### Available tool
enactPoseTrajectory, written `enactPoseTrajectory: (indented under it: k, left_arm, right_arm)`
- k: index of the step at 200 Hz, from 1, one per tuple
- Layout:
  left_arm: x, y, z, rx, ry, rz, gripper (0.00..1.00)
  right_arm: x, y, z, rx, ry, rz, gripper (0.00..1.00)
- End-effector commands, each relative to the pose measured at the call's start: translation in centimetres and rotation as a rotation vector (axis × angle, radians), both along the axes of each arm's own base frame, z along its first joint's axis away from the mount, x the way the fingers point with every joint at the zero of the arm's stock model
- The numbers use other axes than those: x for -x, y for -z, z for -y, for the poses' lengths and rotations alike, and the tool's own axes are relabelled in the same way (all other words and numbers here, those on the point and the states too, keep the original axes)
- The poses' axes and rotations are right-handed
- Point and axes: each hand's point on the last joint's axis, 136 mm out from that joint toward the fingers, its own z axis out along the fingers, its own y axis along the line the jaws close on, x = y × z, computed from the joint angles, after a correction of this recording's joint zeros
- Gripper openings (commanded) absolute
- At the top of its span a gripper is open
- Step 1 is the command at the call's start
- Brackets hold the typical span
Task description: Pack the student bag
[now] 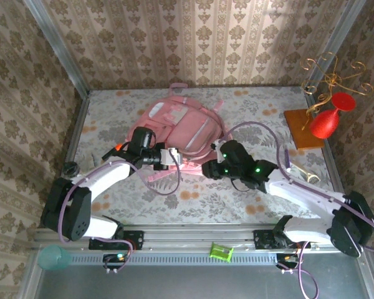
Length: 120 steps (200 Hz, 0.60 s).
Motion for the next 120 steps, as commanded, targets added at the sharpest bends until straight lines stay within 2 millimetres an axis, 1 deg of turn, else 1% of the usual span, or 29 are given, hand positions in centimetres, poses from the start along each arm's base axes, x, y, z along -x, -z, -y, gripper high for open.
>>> enactPoseTrajectory:
  k: [1,21,30,36,38,41,63,76,108,120]
  left_arm:
    - [1.2,-2.9,1.4,0.118,0.054,-0.013,0.0]
    - [1.2,-3.5,1.9,0.146,0.053,-0.041,0.0]
    - [1.1,-3.5,2.1,0.15,0.05,-0.053,0.0]
    - [1.1,-3.7,2.1,0.154,0.048,-0.058,0.0]
    - [1.1,-3.7,2.2,0.155,0.049,-0.059,0.0]
    - [1.0,-3.7,2.2,0.156,0.048,-0.06,0.0]
    - [1.2,-3.8,2.4,0.158,0.053,-0.071,0.0]
    - [1.3,-3.9,2.6,0.159,0.057,-0.073,0.0]
    - [1.5,-4.0,2.9,0.16,0.068,-0.074,0.0]
    - [1.5,-4.0,2.9,0.161,0.071,-0.073,0.0]
  right_arm:
    - [-0.6,-1.2,-3.6,-0.195,-0.024,0.039,0.4]
    - [-1.3,0.3,-4.7,-0.209,0.025,0.039,0.43]
    - [-1.8,1.0,-4.6,-0.189,0.066,0.029,0.43]
    - [-1.9,0.8,-4.7,-0.2,0.077,0.039,0.43]
    - [-2.1,1.7,-4.7,-0.185,0.086,0.028,0.43]
    - [-2.2,2.2,-4.6,-0.179,0.098,0.024,0.44]
    - [-3.1,3.1,-4.0,-0.181,0.162,0.046,0.44]
    - [-3.4,3.3,-4.0,-0.191,0.176,0.058,0.44]
    - [-4.0,3.6,-4.8,-0.22,0.178,0.068,0.42]
    - [-4.3,3.8,-4.4,-0.217,0.205,0.078,0.42]
